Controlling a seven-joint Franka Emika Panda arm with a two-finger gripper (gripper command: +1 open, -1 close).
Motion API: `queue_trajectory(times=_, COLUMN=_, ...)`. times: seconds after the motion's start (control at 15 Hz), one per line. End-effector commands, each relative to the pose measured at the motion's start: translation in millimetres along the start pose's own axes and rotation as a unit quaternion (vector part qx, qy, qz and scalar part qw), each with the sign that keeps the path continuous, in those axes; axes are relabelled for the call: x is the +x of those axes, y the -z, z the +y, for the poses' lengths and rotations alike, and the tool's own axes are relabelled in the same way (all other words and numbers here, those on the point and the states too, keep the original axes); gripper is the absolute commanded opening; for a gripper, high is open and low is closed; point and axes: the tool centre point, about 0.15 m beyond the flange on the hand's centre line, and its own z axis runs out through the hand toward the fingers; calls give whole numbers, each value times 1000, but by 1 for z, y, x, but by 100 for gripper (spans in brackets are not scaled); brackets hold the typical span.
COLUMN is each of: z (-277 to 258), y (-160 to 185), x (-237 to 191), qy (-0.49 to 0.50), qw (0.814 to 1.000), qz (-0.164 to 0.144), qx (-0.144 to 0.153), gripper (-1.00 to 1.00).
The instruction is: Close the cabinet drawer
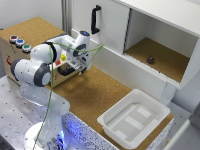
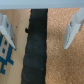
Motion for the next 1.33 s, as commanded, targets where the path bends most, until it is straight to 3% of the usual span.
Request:
queue_trajectory(times=0.0, z=-1, y=-13, x=7, qy=-21, qw=999, qz=3, qx=31, gripper=100)
queue_trajectory(times=0.07, z=0, y=-13, x=7, qy=-20, qw=999, qz=4, qx=33, gripper=-100)
queue_trajectory(times=0.67, z=-3, y=-27, x=18, qy=-4, qw=999, qz=-10, qx=35, gripper=-100)
queue_trajectory(times=0.93, z=-9, y=-15, x=23, qy=-10, qw=1000, qz=20, qx=-4, gripper=-100)
queue_trajectory(times=1.27, z=-17, y=-16, x=29, qy=7, qw=1000, qz=14, qx=-20, gripper=-100)
